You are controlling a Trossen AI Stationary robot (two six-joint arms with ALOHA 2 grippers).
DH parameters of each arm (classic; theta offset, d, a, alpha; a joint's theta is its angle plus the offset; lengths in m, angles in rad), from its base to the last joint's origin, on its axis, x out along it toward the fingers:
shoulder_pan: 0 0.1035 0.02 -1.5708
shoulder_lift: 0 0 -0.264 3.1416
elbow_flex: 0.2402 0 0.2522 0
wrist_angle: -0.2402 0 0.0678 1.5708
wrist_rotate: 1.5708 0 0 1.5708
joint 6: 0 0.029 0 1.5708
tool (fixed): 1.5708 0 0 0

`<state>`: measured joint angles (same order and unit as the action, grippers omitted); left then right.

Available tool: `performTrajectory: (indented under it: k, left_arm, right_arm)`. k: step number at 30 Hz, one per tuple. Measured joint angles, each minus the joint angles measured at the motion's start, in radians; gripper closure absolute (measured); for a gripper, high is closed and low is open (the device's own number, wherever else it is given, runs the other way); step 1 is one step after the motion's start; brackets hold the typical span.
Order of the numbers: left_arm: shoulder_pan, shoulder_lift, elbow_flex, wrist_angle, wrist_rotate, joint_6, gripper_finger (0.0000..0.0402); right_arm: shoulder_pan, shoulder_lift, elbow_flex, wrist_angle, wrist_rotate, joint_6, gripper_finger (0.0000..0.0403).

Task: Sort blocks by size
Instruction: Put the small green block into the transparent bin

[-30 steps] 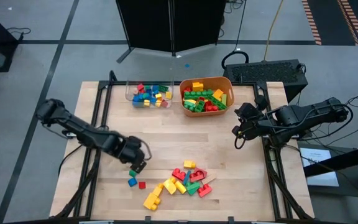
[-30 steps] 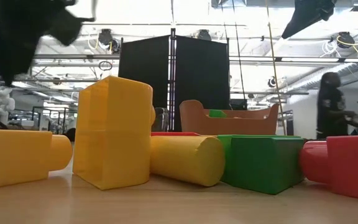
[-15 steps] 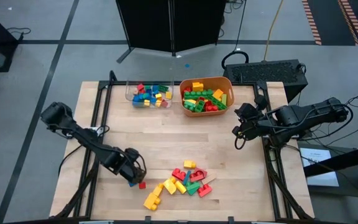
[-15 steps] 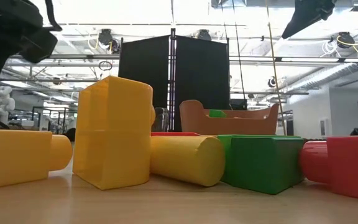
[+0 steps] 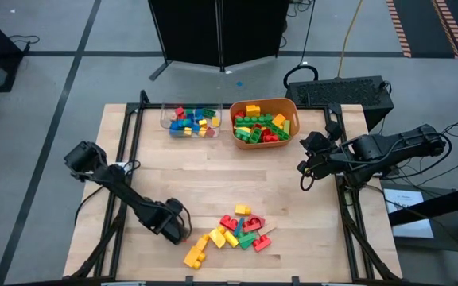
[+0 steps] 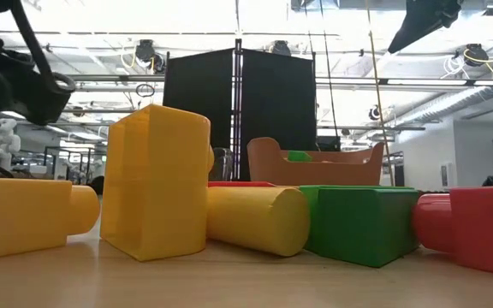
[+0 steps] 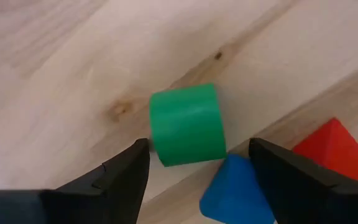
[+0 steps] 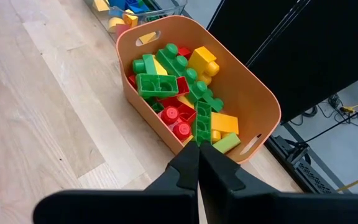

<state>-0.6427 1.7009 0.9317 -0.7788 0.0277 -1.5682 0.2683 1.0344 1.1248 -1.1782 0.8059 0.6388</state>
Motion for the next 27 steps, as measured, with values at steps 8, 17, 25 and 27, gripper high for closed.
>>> performTrajectory:
  k: [8,17,25,27]
  left_arm:
    - [0.029,0.02,0.004,0.042,0.029,0.119,0.0228]
    - [0.098,-0.002,0.0,0.039,-0.014,0.18,0.0289]
    - [0.257,-0.056,-0.003,0.031,-0.09,0.336,0.0289]
    - [0.322,-0.078,-0.002,0.031,-0.111,0.405,0.0289]
  right_arm:
    - [0.0,0.0,0.0,0.0,0.0,0.0,0.0399]
    - [0.0,0.0,0.0,0.0,0.0,-0.004,0.0399]
    - [0.0,0.0,0.0,0.0,0.006,-0.008,0.0399]
    - [0.0,0.0,0.0,0.0,0.006,-0.013,0.0399]
